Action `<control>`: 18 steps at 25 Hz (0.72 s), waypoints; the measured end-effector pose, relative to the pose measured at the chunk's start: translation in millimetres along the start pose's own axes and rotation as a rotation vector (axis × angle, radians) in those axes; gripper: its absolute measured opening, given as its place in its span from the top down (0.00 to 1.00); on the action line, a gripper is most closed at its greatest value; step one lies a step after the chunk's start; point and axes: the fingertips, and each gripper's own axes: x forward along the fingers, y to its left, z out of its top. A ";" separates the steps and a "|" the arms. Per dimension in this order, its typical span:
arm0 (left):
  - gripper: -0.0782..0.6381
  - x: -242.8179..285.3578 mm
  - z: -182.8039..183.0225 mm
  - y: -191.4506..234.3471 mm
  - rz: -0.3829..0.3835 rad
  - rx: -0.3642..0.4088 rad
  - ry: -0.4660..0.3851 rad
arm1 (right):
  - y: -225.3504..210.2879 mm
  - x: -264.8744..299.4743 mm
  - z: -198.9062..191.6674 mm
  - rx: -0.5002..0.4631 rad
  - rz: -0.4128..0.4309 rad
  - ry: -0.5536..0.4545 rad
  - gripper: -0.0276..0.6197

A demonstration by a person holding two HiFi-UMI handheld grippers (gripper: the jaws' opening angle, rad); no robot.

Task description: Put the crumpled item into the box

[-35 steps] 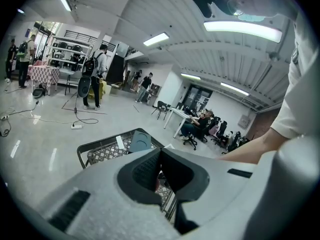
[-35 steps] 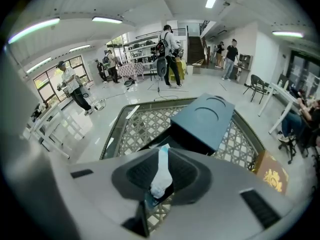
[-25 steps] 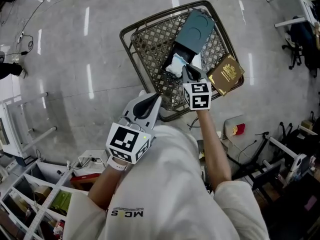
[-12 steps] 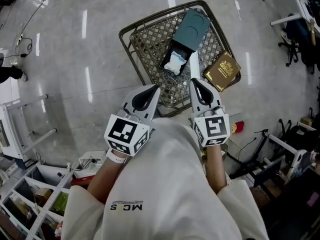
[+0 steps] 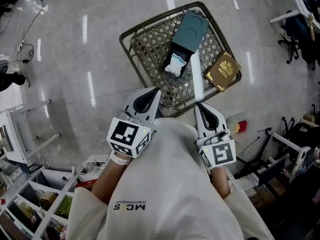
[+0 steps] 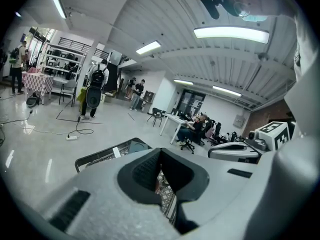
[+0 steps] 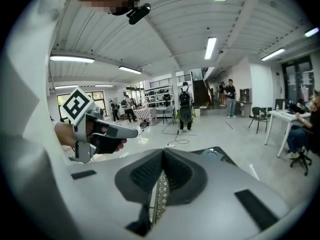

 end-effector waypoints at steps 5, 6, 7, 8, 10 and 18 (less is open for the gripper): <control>0.87 1.6 2.3 1.5 -0.003 0.007 -0.003 | -2.4 4.7 -0.9 0.015 -0.009 -0.007 0.93; 0.87 2.3 2.6 2.0 -0.003 0.008 -0.003 | -3.9 6.2 -0.8 0.018 -0.011 -0.008 0.93; 0.87 2.8 3.1 2.6 -0.002 0.008 -0.004 | -5.5 7.4 -0.3 0.022 -0.013 -0.010 0.93; 0.87 3.2 3.7 3.2 -0.002 0.008 -0.005 | -7.0 8.3 0.7 0.025 -0.015 -0.012 0.93; 0.87 3.9 5.5 3.9 -0.001 0.010 -0.009 | -9.5 9.3 3.5 0.032 -0.020 -0.019 0.93; 0.87 7.3 8.6 4.9 -0.004 0.013 -0.012 | -15.5 15.5 4.5 0.048 -0.031 -0.036 0.93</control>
